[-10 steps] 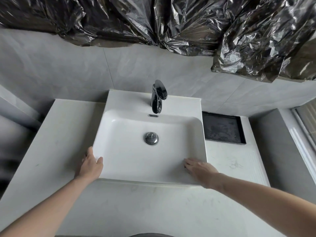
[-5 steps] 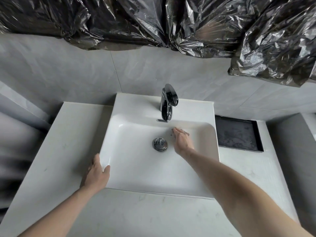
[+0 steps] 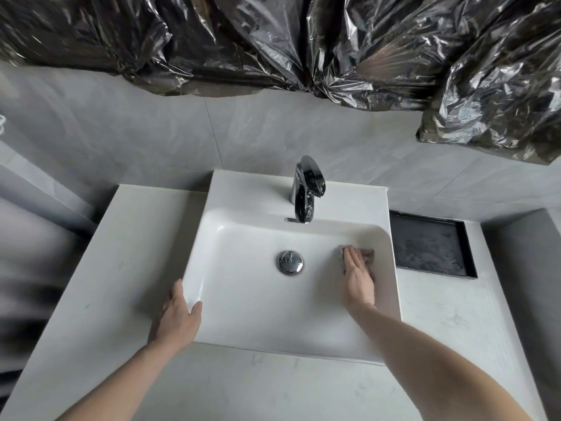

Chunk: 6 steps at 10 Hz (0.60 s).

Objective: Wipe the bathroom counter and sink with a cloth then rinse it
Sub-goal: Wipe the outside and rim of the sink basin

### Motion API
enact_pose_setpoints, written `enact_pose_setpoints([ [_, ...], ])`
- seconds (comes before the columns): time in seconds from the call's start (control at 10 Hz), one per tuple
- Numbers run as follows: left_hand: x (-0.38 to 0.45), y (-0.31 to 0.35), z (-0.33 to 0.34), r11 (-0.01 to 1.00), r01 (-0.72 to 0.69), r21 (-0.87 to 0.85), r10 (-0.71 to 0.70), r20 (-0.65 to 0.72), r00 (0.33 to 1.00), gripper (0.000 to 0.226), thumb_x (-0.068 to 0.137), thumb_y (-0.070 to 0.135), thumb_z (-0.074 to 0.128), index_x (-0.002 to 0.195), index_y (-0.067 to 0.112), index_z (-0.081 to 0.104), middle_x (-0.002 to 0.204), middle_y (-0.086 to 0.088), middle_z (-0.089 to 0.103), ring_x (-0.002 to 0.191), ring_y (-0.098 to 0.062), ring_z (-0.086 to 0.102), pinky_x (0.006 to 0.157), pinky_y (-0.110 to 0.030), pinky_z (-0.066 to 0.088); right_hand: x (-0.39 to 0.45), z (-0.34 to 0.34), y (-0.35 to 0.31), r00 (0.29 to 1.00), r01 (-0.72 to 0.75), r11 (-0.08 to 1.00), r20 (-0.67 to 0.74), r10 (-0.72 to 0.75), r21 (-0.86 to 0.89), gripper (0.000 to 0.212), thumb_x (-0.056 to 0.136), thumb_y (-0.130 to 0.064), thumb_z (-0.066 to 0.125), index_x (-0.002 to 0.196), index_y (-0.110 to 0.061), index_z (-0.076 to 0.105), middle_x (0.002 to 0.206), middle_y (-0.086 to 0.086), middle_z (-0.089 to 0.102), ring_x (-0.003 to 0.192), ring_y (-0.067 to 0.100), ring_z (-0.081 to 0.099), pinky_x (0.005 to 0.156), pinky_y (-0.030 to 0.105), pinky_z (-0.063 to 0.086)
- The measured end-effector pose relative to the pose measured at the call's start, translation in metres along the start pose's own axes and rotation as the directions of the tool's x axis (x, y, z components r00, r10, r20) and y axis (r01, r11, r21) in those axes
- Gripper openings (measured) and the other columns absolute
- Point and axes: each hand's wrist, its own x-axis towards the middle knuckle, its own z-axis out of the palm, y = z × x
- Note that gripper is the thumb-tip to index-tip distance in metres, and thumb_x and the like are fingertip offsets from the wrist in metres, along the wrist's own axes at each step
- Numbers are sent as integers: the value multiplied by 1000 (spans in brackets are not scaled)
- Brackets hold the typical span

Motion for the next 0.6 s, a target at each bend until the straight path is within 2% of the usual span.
enact_pose_setpoints([
  [0.1, -2, 3, -2, 1000, -3, 6, 3, 15, 1000, 67, 96, 29, 56, 151, 11, 23, 152, -18, 42, 129, -42, 49, 98, -45, 43, 13, 13, -40, 932, -248, 922, -188, 311, 298, 34, 87, 10, 41, 109, -13, 53, 117, 3, 54, 116, 25, 52, 95, 47, 47],
  [0.2, -3, 2, -5, 1000, -2, -5, 3, 35, 999, 66, 96, 29, 57, 150, 10, 24, 151, -19, 43, 129, -41, 50, 99, -44, 43, 35, 7, -93, 819, -413, 721, -119, 561, 556, 30, 81, 7, 42, 94, -19, 48, 97, 4, 45, 97, 28, 50, 82, 40, 42],
  [0.3, -2, -1, -6, 999, -13, -34, 15, 57, 998, 63, 94, 30, 57, 146, 12, 26, 149, -18, 46, 128, -40, 50, 98, -44, 45, 58, -1, -138, 771, -514, 432, 177, 612, 742, 34, 89, -17, 57, 111, -35, 38, 98, -10, 47, 80, 15, 46, 64, 22, 42],
  [0.4, -1, -2, -8, 999, -17, -30, 20, 85, 996, 63, 95, 30, 55, 147, 12, 24, 152, -16, 41, 131, -40, 47, 101, -44, 43, 74, -2, -181, 780, -608, 707, 437, 448, 360, 60, 73, -41, 70, 124, -11, 59, 130, -9, 62, 93, 14, 59, 83, 15, 53],
  [0.5, 1, -4, -9, 999, -27, -40, 32, 122, 992, 63, 95, 29, 53, 147, 13, 21, 153, -14, 38, 133, -38, 45, 102, -43, 42, 76, 3, -226, 789, -547, 821, 429, 440, 164, 36, 96, -38, 61, 125, -18, 62, 137, 0, 64, 104, 12, 60, 78, 6, 48],
  [0.6, 3, -6, -9, 999, -39, -32, 43, 140, 989, 63, 95, 26, 51, 148, 13, 18, 154, -14, 37, 133, -38, 44, 102, -42, 42, 82, 6, -242, 734, -678, 494, 462, 498, 544, 49, 104, -23, 45, 151, -9, 44, 146, 8, 57, 91, 17, 60, 42, 3, 38],
])
